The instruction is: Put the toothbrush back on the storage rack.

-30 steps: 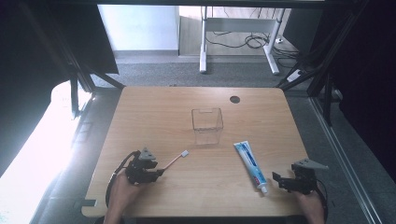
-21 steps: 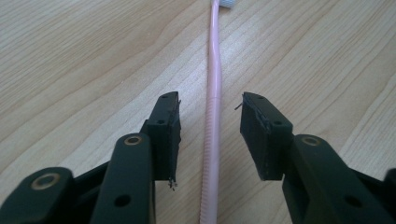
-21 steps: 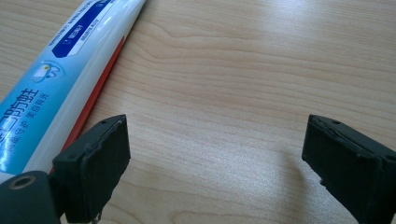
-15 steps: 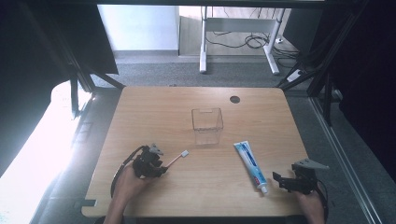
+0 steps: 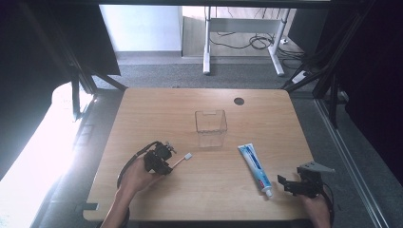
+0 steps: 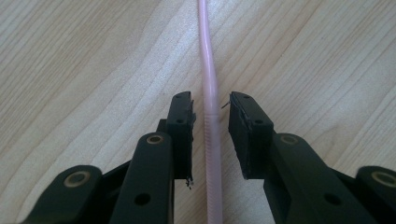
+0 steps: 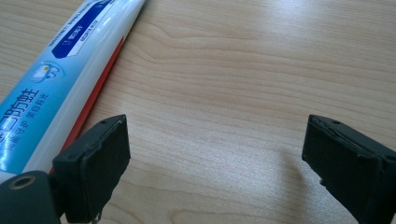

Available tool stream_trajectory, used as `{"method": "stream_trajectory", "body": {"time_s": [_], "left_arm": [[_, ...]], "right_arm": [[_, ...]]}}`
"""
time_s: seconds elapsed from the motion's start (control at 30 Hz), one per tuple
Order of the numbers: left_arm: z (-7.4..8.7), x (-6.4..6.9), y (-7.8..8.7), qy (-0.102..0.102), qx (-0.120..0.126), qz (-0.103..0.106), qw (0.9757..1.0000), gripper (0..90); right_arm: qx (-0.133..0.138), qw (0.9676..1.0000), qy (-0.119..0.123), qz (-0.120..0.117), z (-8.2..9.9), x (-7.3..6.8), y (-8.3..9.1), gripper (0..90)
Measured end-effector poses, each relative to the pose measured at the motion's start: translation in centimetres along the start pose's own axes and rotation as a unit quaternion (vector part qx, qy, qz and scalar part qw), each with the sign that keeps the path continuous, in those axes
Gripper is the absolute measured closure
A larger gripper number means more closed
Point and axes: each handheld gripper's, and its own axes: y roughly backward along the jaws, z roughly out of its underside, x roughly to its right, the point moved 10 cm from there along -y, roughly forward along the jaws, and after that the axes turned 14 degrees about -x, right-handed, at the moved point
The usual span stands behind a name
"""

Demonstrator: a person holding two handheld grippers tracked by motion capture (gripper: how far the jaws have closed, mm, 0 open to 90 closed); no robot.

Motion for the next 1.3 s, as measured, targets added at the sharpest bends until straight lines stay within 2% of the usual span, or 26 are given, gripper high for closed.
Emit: {"method": "stream_trajectory", "body": {"time_s": [0.27,0.53,0.7,0.87,1.03,1.3], "left_arm": [[-0.6,0.0,-0.4,0.005,-0.048,0.001,0.9988,74.3],[-0.9,0.1,-0.8,0.005,-0.074,-0.003,0.9972,82.5],[-0.9,0.1,-0.8,0.005,-0.087,-0.007,0.9962,83.1],[-1.1,0.1,-0.8,0.014,-0.080,-0.004,0.9967,84.0],[-1.3,0.2,-0.7,0.011,-0.055,0.031,0.9980,83.9],[-1.3,-0.2,0.3,0.020,-0.017,0.043,0.9987,84.0]], "right_arm": [[0.001,1.0000,-0.001,0.000,0.0,0.0,0.0,7.5],[0.001,1.0000,-0.002,-0.001,0.0,0.0,0.1,7.5],[0.001,1.0000,-0.002,0.000,0.0,0.1,0.0,7.6],[0.001,1.0000,-0.002,-0.001,0.0,0.0,0.0,7.6],[0.002,1.0000,-0.003,0.000,0.0,0.1,0.1,7.5],[0.000,1.0000,-0.001,-0.001,0.0,0.0,0.0,7.5]]}}
